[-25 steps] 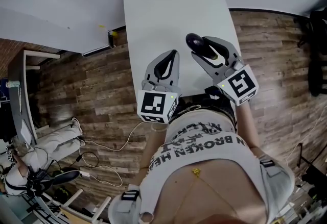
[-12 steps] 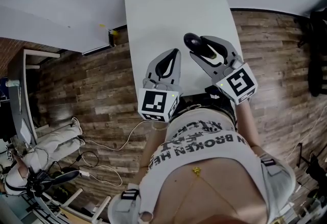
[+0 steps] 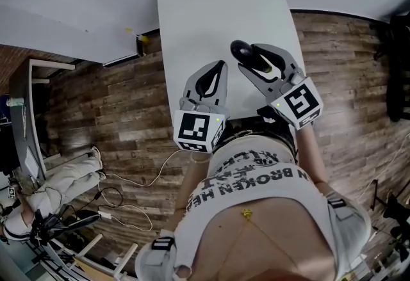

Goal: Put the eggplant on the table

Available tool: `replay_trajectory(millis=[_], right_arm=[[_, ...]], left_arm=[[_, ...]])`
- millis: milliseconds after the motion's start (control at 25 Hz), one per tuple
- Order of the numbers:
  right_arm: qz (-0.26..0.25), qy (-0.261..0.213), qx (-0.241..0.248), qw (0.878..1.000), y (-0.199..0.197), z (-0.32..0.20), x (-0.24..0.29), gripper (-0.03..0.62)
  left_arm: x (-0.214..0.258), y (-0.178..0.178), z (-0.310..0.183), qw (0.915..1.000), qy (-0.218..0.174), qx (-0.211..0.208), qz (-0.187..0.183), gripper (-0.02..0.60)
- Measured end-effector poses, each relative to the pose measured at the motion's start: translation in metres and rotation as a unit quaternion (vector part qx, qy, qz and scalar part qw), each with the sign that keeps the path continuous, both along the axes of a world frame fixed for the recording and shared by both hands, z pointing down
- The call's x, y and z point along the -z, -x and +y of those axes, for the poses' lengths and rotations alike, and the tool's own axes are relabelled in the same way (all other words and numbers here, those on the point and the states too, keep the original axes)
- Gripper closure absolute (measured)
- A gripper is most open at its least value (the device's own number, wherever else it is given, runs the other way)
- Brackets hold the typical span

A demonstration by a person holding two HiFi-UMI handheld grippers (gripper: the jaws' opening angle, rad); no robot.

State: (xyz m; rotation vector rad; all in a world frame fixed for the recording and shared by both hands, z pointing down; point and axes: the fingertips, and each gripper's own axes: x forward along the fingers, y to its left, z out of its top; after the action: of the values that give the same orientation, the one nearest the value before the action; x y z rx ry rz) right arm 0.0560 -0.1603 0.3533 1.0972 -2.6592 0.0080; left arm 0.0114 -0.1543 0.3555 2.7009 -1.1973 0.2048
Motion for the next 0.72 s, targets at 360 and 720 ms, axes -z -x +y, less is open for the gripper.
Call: replay_trajectory(millis=[360, 720], right_arm=[[0.026, 0.021, 0.020, 0.999, 0.008, -0.003, -0.018, 0.390], [0.065, 0.054, 0.058, 0.995, 0.027, -0.005, -0.053, 0.390]], left_arm=[[-0.009, 0.012, 0.000, 0.9997, 0.012, 0.021, -0.003, 0.577], [-0.018, 0.027, 0.005, 0.9987, 0.025, 0.045, -0.007, 0.577]])
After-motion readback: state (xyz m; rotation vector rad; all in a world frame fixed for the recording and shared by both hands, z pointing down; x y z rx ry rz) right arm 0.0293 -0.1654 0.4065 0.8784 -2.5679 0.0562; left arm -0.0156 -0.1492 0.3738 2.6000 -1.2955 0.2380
